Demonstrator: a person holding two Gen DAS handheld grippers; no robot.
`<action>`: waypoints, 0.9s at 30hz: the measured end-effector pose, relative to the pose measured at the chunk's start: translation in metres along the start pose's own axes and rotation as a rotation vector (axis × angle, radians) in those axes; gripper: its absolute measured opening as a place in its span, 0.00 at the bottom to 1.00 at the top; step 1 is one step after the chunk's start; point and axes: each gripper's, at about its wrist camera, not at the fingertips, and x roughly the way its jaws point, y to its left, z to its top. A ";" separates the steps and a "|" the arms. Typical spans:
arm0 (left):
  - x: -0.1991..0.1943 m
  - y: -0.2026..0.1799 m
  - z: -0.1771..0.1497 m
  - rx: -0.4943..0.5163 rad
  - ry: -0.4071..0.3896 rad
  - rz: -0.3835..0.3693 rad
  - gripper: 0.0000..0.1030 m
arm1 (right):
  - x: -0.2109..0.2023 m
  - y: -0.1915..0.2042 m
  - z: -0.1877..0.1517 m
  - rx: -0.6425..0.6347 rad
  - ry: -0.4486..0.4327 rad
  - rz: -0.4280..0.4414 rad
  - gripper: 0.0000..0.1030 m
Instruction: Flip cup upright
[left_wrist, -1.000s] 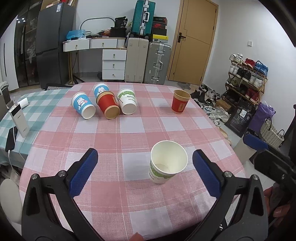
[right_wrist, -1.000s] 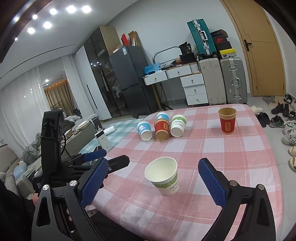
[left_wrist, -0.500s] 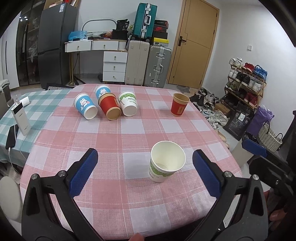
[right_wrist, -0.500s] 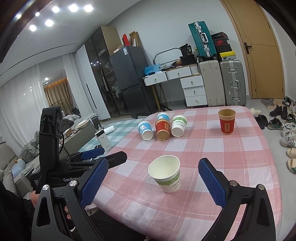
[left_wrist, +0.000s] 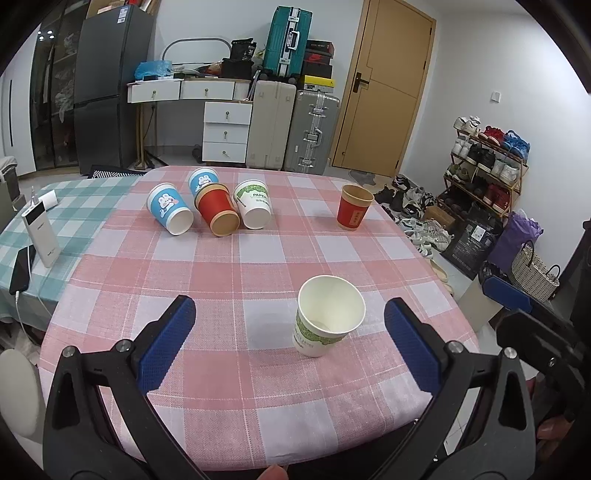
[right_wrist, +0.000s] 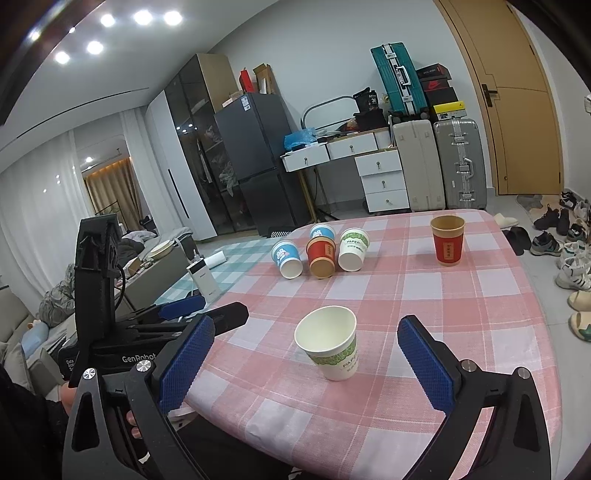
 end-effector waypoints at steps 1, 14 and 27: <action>0.000 0.000 0.000 0.001 -0.001 0.000 0.99 | 0.000 0.000 0.001 0.000 0.001 0.000 0.99; -0.001 0.000 0.001 -0.003 -0.006 0.011 0.99 | 0.000 -0.001 0.001 0.004 0.000 -0.005 0.99; -0.005 0.003 0.000 -0.013 -0.024 0.028 0.99 | -0.001 -0.005 0.000 0.002 -0.005 -0.018 1.00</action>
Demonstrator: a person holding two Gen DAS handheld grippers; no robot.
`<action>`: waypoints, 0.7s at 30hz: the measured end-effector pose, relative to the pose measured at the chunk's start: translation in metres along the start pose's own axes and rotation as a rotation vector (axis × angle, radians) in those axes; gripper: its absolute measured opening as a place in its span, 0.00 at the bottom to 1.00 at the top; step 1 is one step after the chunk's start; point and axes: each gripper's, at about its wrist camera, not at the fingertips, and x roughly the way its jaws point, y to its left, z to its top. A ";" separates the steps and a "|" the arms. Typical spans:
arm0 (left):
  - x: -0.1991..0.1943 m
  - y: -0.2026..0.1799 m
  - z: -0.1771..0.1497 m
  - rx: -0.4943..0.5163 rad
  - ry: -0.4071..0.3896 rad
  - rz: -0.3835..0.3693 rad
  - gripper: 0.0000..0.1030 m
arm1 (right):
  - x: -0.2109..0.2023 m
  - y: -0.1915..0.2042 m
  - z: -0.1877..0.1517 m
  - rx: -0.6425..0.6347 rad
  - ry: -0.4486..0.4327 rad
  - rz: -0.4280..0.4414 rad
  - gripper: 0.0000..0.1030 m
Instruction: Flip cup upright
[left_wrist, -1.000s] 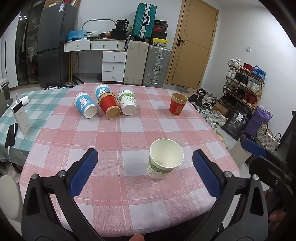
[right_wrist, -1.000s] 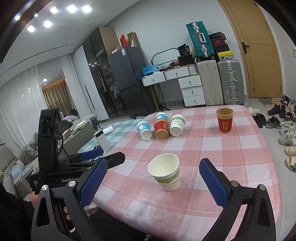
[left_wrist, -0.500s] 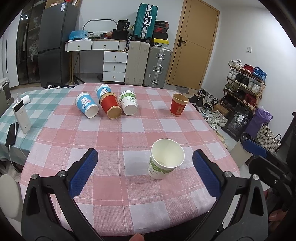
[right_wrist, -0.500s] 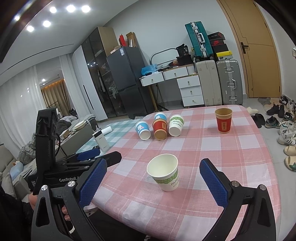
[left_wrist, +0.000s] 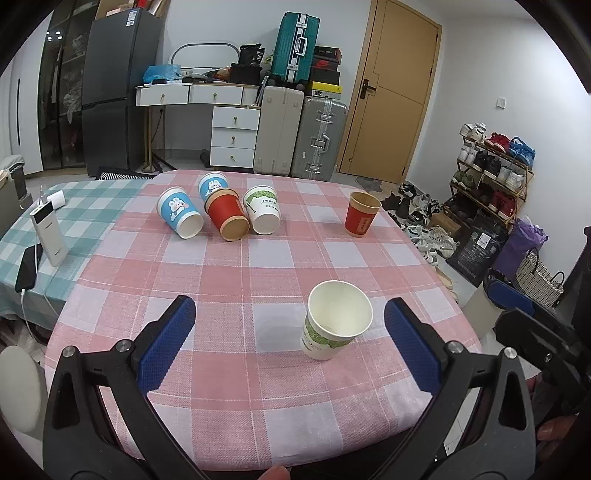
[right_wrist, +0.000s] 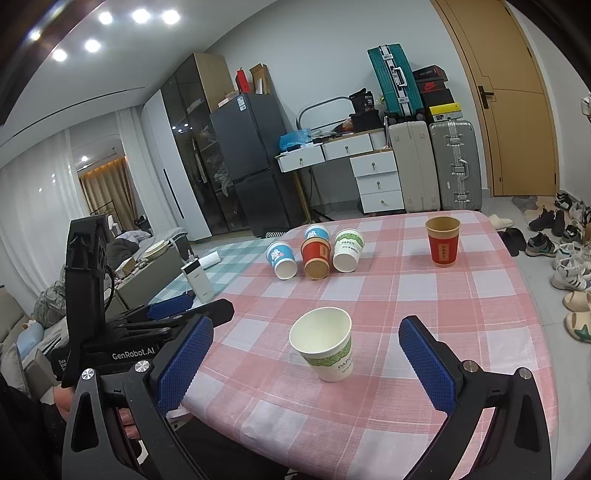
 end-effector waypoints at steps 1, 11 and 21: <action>0.000 0.000 0.000 -0.001 0.000 0.000 0.99 | 0.000 0.000 0.000 0.000 0.000 0.000 1.00; -0.001 0.001 0.000 -0.002 0.000 0.002 0.99 | 0.000 0.001 0.000 0.002 0.001 0.000 1.00; -0.001 0.001 0.000 -0.003 -0.003 0.001 0.99 | -0.001 0.000 -0.001 0.002 0.003 -0.001 1.00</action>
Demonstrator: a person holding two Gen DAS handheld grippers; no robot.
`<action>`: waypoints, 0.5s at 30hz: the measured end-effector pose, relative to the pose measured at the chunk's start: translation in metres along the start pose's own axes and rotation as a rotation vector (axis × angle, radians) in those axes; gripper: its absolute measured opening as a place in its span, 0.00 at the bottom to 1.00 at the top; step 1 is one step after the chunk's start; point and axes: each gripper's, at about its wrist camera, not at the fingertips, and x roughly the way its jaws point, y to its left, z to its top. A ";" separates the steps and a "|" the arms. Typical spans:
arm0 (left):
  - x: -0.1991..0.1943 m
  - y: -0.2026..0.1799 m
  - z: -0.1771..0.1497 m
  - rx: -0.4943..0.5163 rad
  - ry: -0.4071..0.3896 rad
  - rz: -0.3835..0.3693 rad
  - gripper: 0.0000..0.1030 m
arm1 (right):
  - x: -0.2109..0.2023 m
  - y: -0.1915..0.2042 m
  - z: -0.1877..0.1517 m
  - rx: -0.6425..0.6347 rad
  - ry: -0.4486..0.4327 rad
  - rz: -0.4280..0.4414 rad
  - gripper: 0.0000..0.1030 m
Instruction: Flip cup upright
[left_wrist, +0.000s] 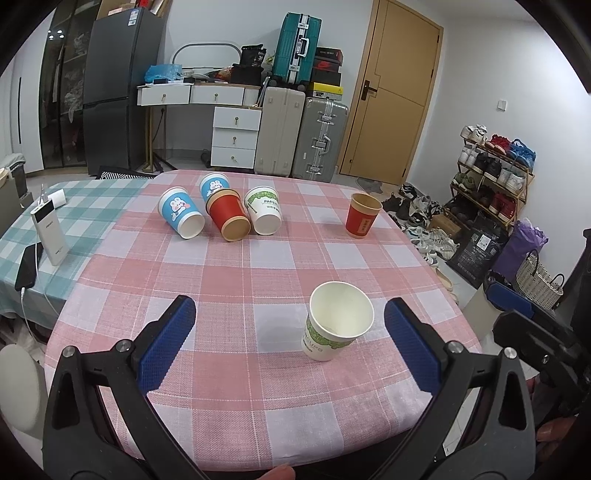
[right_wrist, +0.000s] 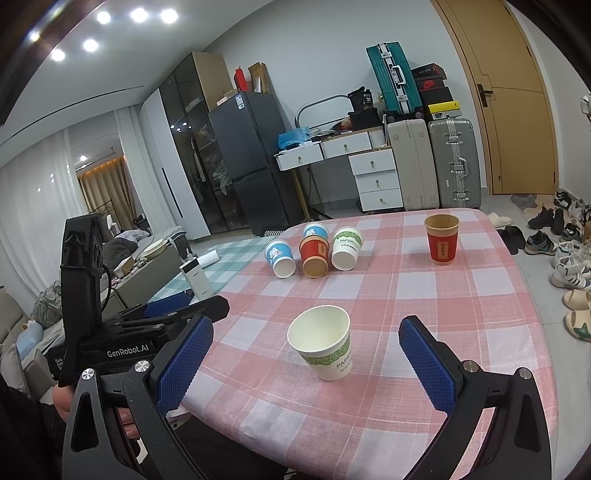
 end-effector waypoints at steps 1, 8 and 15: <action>0.000 0.000 0.001 -0.002 0.000 0.002 0.99 | 0.001 0.001 0.000 -0.001 0.001 -0.001 1.00; 0.000 -0.002 0.001 0.007 -0.005 0.005 0.99 | 0.001 0.000 -0.001 -0.001 0.003 -0.002 1.00; 0.000 -0.004 0.002 0.003 -0.012 0.022 0.99 | 0.003 -0.003 -0.003 0.006 0.010 -0.005 1.00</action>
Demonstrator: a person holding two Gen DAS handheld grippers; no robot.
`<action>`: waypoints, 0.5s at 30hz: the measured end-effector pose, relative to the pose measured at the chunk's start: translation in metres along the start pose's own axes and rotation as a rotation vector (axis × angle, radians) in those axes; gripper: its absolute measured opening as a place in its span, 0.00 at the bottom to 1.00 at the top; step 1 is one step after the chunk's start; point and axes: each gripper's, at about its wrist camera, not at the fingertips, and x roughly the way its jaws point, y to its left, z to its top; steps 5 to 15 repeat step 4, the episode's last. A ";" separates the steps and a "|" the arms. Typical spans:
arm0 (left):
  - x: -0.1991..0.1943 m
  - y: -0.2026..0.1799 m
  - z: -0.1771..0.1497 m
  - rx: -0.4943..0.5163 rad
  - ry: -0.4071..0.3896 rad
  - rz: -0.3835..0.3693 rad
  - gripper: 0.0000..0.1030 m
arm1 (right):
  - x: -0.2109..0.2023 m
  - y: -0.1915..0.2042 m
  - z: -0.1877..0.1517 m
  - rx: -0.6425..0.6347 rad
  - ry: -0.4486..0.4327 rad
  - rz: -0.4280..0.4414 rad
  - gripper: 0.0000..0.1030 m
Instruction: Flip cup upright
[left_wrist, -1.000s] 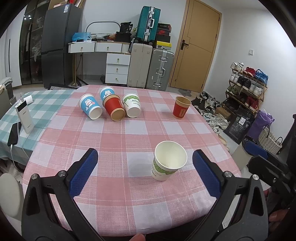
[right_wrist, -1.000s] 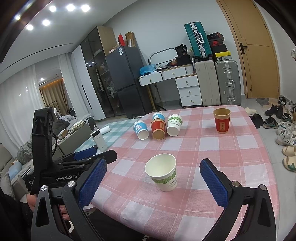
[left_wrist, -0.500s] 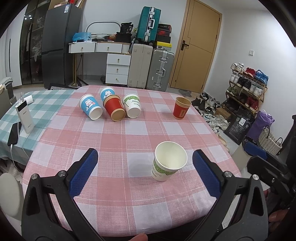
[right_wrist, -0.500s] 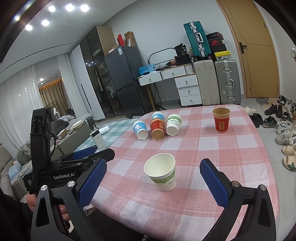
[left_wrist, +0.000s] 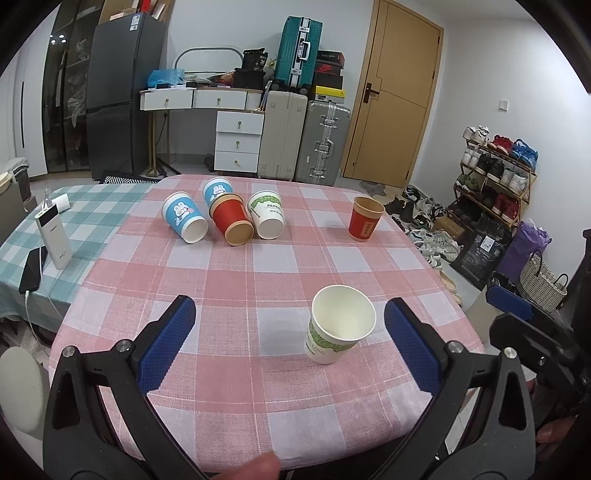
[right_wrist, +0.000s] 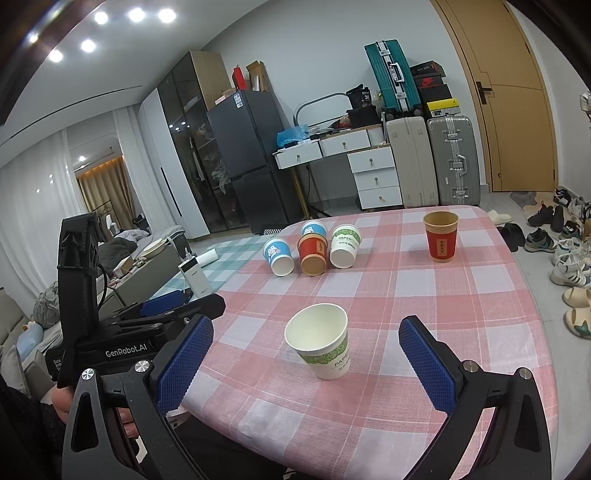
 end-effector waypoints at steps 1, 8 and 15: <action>0.001 0.001 0.000 -0.002 0.001 0.003 0.99 | 0.002 -0.001 -0.001 0.002 0.004 -0.001 1.00; 0.003 0.002 -0.001 -0.001 0.001 0.008 0.99 | 0.012 -0.009 -0.008 0.009 0.044 -0.004 1.00; 0.003 0.002 -0.001 -0.001 0.001 0.008 0.99 | 0.012 -0.009 -0.008 0.009 0.044 -0.004 1.00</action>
